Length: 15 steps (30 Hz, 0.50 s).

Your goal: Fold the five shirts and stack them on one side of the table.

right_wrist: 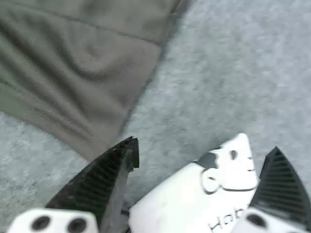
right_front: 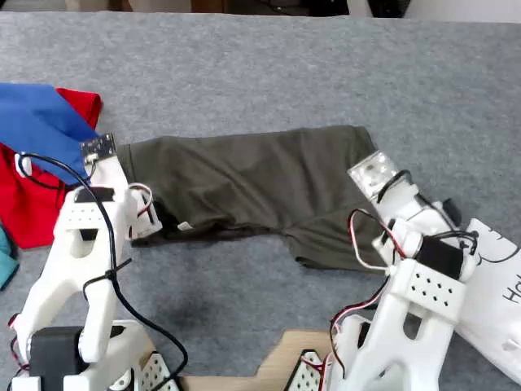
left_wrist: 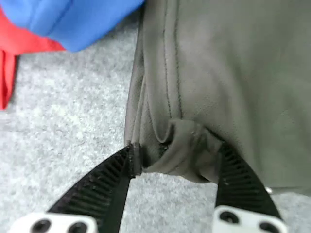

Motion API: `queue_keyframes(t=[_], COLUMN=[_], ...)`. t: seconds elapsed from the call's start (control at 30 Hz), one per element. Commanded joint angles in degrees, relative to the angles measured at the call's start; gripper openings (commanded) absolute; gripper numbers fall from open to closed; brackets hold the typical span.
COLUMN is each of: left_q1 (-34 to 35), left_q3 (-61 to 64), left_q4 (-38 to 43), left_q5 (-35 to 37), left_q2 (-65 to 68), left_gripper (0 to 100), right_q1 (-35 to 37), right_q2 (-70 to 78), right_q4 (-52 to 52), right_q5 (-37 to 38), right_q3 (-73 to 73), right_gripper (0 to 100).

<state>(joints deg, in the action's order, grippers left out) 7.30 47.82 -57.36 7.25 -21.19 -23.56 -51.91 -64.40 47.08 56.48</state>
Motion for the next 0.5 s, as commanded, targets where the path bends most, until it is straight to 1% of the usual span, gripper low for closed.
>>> queue_keyframes(t=[0.0, 0.07, 0.1, 0.17, 0.2, 0.27, 0.3, 0.37, 0.43, 0.47], left_q1=[1.3, 0.9, 0.7, 1.7, 3.3, 6.2, 7.2, 7.4, 4.8, 2.6], left_q3=[-9.8, -14.6, -16.4, -18.7, -20.1, -23.8, -26.0, -31.1, -33.8, -33.8], left_q4=[-8.9, -15.2, -17.1, -18.3, -18.3, -18.3, -18.1, -17.9, -14.6, -12.4], left_q5=[-1.1, -13.0, -14.1, -10.1, -9.8, -9.1, -7.6, -4.7, -5.4, -5.8], left_q2=[-2.0, -2.0, -2.0, -2.0, -2.0, -2.0, -1.9, -1.3, 0.0, 1.0], left_gripper=[26, 28, 29, 30, 30, 27, 23, 12, 3, 1], right_q1=[1.0, 2.9, 4.3, 6.2, 6.8, 8.1, 8.8, 11.0, 13.7, 15.3], right_q2=[-0.9, -0.9, -0.9, -0.9, -0.9, -0.8, -0.7, 1.2, 4.8, 7.2], right_q4=[0.1, 0.1, 0.1, -0.4, -0.7, -0.3, -0.2, -0.2, 1.1, 3.0], right_q5=[-1.9, -2.4, -2.5, -2.5, -2.6, -4.0, -4.7, -4.9, -4.8, -5.4], right_q3=[-5.9, -7.6, -8.4, -10.2, -11.2, -13.3, -14.4, -16.5, -18.6, -19.6], right_gripper=[21.8, 5.2, 0.3, 3.9, 5.7, 5.1, 3.9, 1.2, 0.5, 0.6])
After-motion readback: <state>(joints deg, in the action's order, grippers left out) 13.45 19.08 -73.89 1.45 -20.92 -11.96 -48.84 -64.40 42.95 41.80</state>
